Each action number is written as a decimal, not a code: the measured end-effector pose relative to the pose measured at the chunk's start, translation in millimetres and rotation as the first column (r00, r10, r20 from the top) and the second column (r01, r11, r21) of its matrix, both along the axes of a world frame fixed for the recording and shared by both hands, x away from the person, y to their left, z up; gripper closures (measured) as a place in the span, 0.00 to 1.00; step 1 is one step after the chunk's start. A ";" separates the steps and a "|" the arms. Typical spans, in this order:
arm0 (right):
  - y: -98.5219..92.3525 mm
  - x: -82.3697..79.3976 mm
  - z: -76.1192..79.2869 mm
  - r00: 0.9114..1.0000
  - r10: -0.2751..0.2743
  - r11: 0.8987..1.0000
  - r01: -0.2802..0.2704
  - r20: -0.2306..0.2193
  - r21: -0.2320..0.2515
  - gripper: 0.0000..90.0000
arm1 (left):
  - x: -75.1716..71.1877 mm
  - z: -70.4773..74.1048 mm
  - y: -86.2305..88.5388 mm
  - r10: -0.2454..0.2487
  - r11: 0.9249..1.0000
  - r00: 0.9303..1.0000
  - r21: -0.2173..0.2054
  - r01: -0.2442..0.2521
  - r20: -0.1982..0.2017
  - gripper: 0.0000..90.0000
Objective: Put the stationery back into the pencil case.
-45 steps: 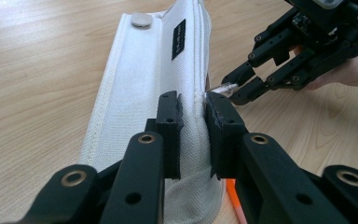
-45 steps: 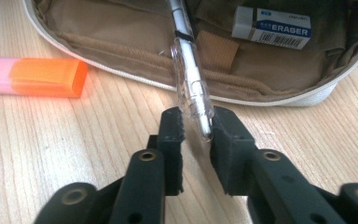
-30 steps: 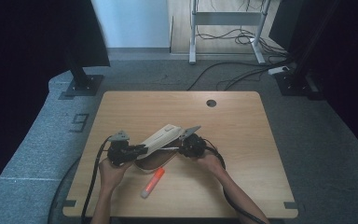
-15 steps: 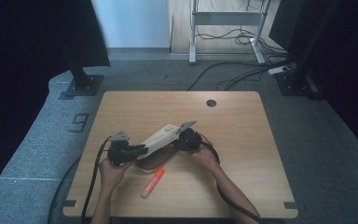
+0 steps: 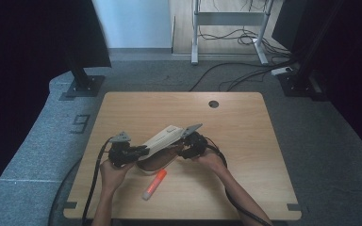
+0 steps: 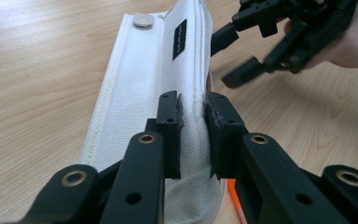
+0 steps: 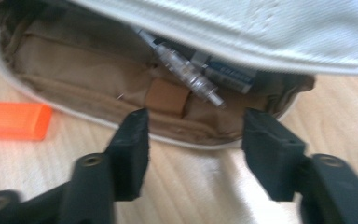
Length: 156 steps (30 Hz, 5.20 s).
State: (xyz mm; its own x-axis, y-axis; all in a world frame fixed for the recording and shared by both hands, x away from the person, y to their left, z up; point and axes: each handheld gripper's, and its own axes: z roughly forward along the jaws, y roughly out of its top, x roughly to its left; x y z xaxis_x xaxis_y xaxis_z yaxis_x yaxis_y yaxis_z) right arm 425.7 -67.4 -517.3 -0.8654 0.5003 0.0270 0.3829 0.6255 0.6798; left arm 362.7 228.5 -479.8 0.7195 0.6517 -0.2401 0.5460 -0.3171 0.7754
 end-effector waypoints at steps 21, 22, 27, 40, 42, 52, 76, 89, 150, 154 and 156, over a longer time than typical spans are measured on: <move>24.3 -43.4 0.5 0.989 0.150 0.987 -0.149 -0.013 0.065 0.39 | -0.4 0.4 6.1 0.007 1.000 1.000 0.002 -0.007 0.001 0.86; 26.6 -45.6 0.4 0.987 0.159 0.985 -0.157 -0.017 0.070 0.41 | -0.4 0.4 6.2 0.007 1.000 1.000 0.002 -0.007 0.001 0.85; 35.9 -53.2 -0.3 0.979 0.202 0.977 -0.199 -0.029 0.078 0.45 | -0.4 0.4 6.5 0.006 1.000 1.000 0.002 -0.006 0.000 0.85; 68.2 -63.6 -4.1 0.971 0.235 0.969 -0.231 -0.051 0.084 0.70 | -0.5 0.6 5.8 0.003 1.000 1.000 0.005 -0.003 0.000 0.85; 71.8 -62.9 -4.9 0.971 0.232 0.971 -0.228 -0.049 0.076 0.72 | -0.5 0.7 5.7 0.003 1.000 1.000 0.006 -0.003 0.000 0.85; 78.6 -63.3 -12.0 0.972 0.232 0.973 -0.231 -0.040 0.014 0.75 | -0.7 0.8 5.5 0.002 1.000 1.000 0.007 -0.002 0.000 0.85; 51.9 -88.2 -12.3 0.948 0.310 0.951 -0.308 -0.070 0.031 0.51 | -0.9 0.9 4.4 0.001 1.000 1.000 0.008 -0.001 -0.001 0.85; 63.0 -91.9 -18.5 0.935 0.351 0.936 -0.352 -0.039 -0.015 0.64 | -0.7 0.8 4.6 -0.002 1.000 1.000 0.010 0.002 -0.002 0.85; 61.4 -28.3 -0.7 0.981 0.193 0.981 -0.192 0.014 -0.037 0.73 | -1.3 1.9 3.8 0.006 1.000 1.000 0.000 -0.006 0.004 0.85; 68.0 -24.9 -2.8 0.980 0.198 0.980 -0.198 0.017 -0.038 0.73 | -1.2 1.9 4.1 0.007 1.000 1.000 -0.001 -0.007 0.004 0.85; 71.1 -23.7 -4.6 0.980 0.198 0.980 -0.197 0.017 -0.043 0.73 | -1.3 1.9 3.9 0.008 1.000 1.000 0.002 -0.008 0.004 0.85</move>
State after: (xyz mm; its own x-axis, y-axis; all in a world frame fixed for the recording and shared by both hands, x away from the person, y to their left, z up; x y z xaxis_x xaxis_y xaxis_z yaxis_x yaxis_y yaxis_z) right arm 402.1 3.7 -521.8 -0.9474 0.3200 -0.0093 0.2348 0.7144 0.6591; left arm 361.3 232.5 -477.9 0.7152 0.6579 -0.2359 0.5453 -0.3142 0.7771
